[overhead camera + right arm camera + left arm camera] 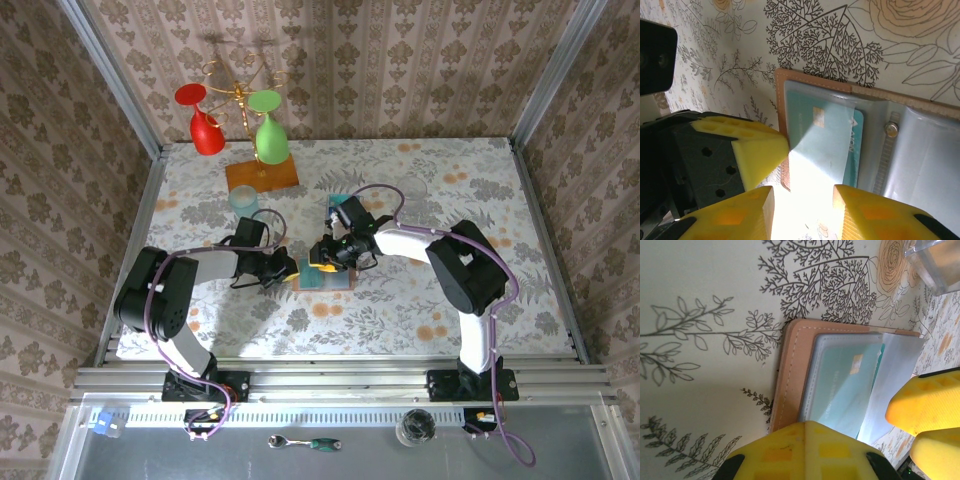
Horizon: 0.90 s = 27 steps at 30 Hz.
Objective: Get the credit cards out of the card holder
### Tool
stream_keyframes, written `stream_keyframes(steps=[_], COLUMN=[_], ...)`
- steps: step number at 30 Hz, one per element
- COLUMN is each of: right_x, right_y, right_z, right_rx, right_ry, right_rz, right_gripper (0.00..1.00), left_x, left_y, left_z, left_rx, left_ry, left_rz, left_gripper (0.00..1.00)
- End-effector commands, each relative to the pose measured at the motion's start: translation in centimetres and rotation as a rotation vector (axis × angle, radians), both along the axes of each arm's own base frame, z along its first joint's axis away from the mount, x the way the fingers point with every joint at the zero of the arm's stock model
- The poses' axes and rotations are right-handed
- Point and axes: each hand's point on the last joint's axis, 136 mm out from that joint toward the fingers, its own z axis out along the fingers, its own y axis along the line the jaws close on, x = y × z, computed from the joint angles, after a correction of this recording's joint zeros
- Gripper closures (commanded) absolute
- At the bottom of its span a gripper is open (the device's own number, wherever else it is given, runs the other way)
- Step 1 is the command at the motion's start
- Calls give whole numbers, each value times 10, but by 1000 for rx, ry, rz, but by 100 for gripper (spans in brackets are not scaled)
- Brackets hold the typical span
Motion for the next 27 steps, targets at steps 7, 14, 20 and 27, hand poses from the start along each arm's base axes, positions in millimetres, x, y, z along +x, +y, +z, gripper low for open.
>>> stream_keyframes(steps=[7,14,20,27], right_x=[-4,-4,-4,-8], right_y=[5,11,15,2], right_z=[-13,-15,-16,-25], right_rx=[-9,7,8,-80], right_ry=[40,48,53,70], right_rz=[29,43,50,46], right_gripper=[65,70,72,71], left_x=[-6,-6,-6,-7], left_y=[5,5,6,7], left_z=[-12,-13,-14,-15], left_rx=[26,23,22,21], left_ry=[32,36,40,42], left_rz=[-15,-14,-14,-14], left_gripper=[100,100,100,100])
